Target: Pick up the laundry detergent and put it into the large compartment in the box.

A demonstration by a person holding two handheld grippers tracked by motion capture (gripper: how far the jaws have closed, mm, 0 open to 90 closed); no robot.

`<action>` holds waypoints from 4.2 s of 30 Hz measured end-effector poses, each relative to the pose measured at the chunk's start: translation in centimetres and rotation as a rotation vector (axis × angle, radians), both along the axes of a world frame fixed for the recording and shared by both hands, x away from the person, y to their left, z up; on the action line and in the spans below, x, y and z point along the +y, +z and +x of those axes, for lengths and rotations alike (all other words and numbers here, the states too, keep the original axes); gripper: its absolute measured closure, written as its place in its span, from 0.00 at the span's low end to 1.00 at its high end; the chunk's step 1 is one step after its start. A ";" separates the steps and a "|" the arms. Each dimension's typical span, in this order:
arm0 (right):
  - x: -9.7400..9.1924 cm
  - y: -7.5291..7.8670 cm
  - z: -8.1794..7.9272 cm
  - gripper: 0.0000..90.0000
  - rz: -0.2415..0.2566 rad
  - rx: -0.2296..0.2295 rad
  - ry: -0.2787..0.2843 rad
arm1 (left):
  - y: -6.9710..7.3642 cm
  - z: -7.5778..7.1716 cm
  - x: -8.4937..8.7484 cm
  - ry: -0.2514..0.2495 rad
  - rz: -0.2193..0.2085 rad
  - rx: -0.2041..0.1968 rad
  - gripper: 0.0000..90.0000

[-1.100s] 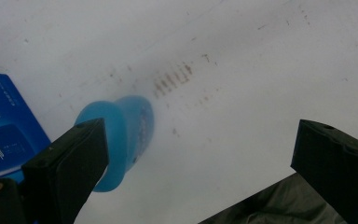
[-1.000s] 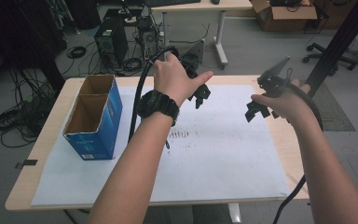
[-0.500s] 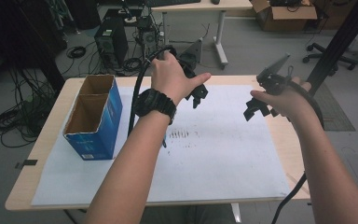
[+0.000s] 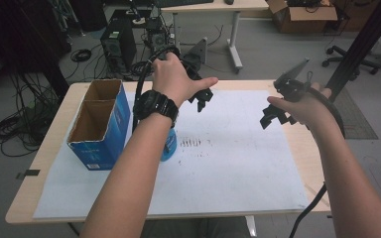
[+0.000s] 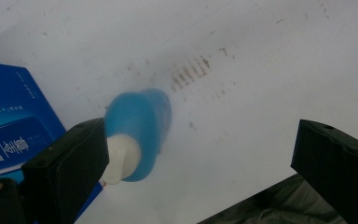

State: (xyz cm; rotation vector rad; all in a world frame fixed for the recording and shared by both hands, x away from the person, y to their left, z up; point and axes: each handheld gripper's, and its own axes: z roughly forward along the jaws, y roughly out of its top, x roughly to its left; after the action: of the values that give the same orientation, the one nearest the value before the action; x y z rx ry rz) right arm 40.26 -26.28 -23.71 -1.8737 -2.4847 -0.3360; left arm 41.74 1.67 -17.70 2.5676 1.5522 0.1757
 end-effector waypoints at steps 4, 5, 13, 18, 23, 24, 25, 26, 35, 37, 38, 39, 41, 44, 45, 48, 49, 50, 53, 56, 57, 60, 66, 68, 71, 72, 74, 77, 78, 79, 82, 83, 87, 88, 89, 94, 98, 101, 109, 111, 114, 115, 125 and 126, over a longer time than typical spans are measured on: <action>-0.1 -0.2 0.0 0.04 0.001 0.003 -0.001 | 0.0 0.1 0.7 0.009 0.003 0.002 0.05; -0.2 -0.3 0.1 0.04 0.001 0.004 -0.007 | 0.0 0.2 1.2 0.014 0.001 0.000 0.05; -0.5 -0.6 0.2 0.04 0.001 0.008 -0.010 | -0.4 0.7 3.1 0.050 0.014 0.001 0.05; -0.7 -0.8 0.3 0.04 0.000 0.008 -0.014 | -0.9 0.9 3.7 0.056 0.012 0.009 0.05; -0.7 -1.1 0.4 0.04 -0.001 0.008 -0.013 | -1.8 1.1 4.2 0.072 0.027 0.016 0.05; -0.6 -1.1 0.4 0.04 -0.001 0.009 -0.013 | -2.0 1.1 4.3 0.070 0.030 0.020 0.05; -0.6 -1.2 0.4 0.04 -0.002 0.012 -0.010 | -2.2 1.1 4.4 0.067 0.037 0.025 0.05; -0.6 -1.3 0.4 0.04 -0.001 0.015 -0.013 | -2.4 1.2 4.4 0.068 0.039 0.026 0.05; -0.5 -1.9 0.6 0.04 -0.003 0.016 -0.004 | -4.3 1.3 4.6 0.069 0.040 0.044 0.05; -0.5 -2.0 0.6 0.04 -0.003 0.017 -0.005 | -4.6 1.4 4.6 0.069 0.044 0.049 0.05; -0.5 -2.0 0.6 0.04 -0.003 0.017 -0.005 | -4.6 1.4 4.6 0.069 0.044 0.049 0.05; -0.6 -2.1 0.6 0.04 -0.002 0.015 -0.005 | -4.9 1.4 4.7 0.071 0.043 0.052 0.05; -0.6 -2.2 0.6 0.04 -0.004 0.019 -0.006 | -5.4 1.5 4.7 0.070 0.050 0.057 0.05; -0.6 -2.3 0.6 0.04 -0.003 0.016 -0.007 | -5.9 1.5 4.6 0.065 0.046 0.068 0.05; -0.6 -2.4 0.6 0.04 -0.004 0.017 -0.007 | -6.2 1.5 4.6 0.064 0.049 0.069 0.05; -0.6 -2.5 0.5 0.04 -0.004 0.015 -0.003 | -6.7 1.5 4.6 0.060 0.046 0.077 0.05; -0.6 -2.6 0.5 0.04 -0.005 0.016 -0.002 | -6.8 1.6 4.6 0.059 0.048 0.078 0.05; -0.6 -2.6 0.5 0.04 -0.004 0.019 -0.004 | -6.9 1.6 4.6 0.058 0.052 0.080 0.05; -0.6 -2.8 0.5 0.04 -0.004 0.018 -0.002 | -7.5 1.6 4.6 0.060 0.051 0.085 0.05; -0.5 -3.0 0.5 0.04 -0.002 0.020 -0.002 | -7.9 1.6 4.7 0.060 0.049 0.089 0.05; -0.5 -3.0 0.6 0.04 -0.003 0.020 0.000 | -8.1 1.6 4.7 0.061 0.050 0.092 0.05; -0.5 -3.2 0.6 0.04 0.000 0.024 0.000 | -8.6 1.7 4.7 0.059 0.053 0.098 0.05; -0.5 -3.5 0.6 0.04 -0.002 0.025 -0.001 | -9.4 1.7 4.9 0.055 0.056 0.108 0.05; -0.6 -3.7 0.7 0.04 -0.002 0.023 0.001 | -9.7 1.6 5.0 0.054 0.058 0.112 0.05; -0.5 -3.8 0.7 0.04 -0.001 0.024 0.002 | -10.0 1.6 4.9 0.048 0.064 0.112 0.05; -0.4 -3.8 0.7 0.04 -0.001 0.027 0.000 | -10.3 1.6 4.9 0.046 0.061 0.115 0.05; -0.3 -3.9 0.7 0.04 0.001 0.028 0.000 | -10.4 1.6 4.9 0.048 0.066 0.114 0.05; -0.3 -4.0 0.7 0.04 0.002 0.025 0.005 | -10.7 1.6 4.9 0.046 0.066 0.117 0.05; -0.3 -4.0 0.7 0.04 0.002 0.027 0.005 | -10.7 1.6 4.9 0.044 0.066 0.118 0.05; -0.3 -4.1 0.7 0.04 0.002 0.025 0.008 | -10.7 1.6 5.0 0.044 0.069 0.116 0.05; -0.3 -4.2 0.7 0.04 0.003 0.026 0.008 | -10.9 1.6 5.0 0.044 0.074 0.114 0.07; -0.3 -4.2 0.7 0.04 0.003 0.024 0.010 | -10.9 1.6 4.9 0.044 0.076 0.114 0.07; -0.3 -4.3 0.7 0.04 0.004 0.027 0.007 | -11.1 1.6 4.9 0.041 0.079 0.108 0.10; -0.3 -4.3 0.7 0.04 0.003 0.026 0.007 | -11.1 1.6 4.9 0.039 0.079 0.110 0.11; -0.3 -4.3 0.7 0.04 0.003 0.023 0.011 | -11.1 1.6 4.9 0.039 0.079 0.111 0.11; -0.3 -4.3 0.7 0.04 0.005 0.028 0.004 | -11.1 1.6 4.9 0.038 0.081 0.109 0.14; -0.3 -4.3 0.7 0.04 0.006 0.028 0.005 | -11.2 1.6 4.9 0.037 0.082 0.109 0.17; -0.3 -4.4 0.7 0.04 0.006 0.029 0.006 | -11.2 1.6 4.9 0.038 0.081 0.108 0.18; -0.3 -4.4 0.7 0.04 0.003 0.029 0.005 | -11.2 1.6 4.9 0.037 0.081 0.110 0.23; -0.3 -4.4 0.7 0.04 0.003 0.030 0.006 | -11.2 1.6 4.9 0.038 0.080 0.109 0.24; -0.2 -4.4 0.7 0.04 0.003 0.032 0.008 | -11.3 1.7 4.9 0.039 0.084 0.107 0.25; -0.2 -4.4 0.7 0.04 0.003 0.032 0.008 | -11.3 1.7 4.9 0.039 0.084 0.107 0.25; -0.2 -4.6 0.7 0.04 0.003 0.034 0.008 | -11.4 1.7 4.8 0.035 0.088 0.111 0.28; -0.2 -4.6 0.7 0.04 0.002 0.034 0.007 | -11.4 1.7 4.8 0.037 0.089 0.109 0.29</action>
State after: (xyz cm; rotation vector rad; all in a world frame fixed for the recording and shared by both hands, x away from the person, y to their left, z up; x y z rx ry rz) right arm 40.95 -26.52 -28.32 -1.8527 -2.4676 -0.3038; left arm 43.43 6.44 -29.08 2.6589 1.6663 0.1121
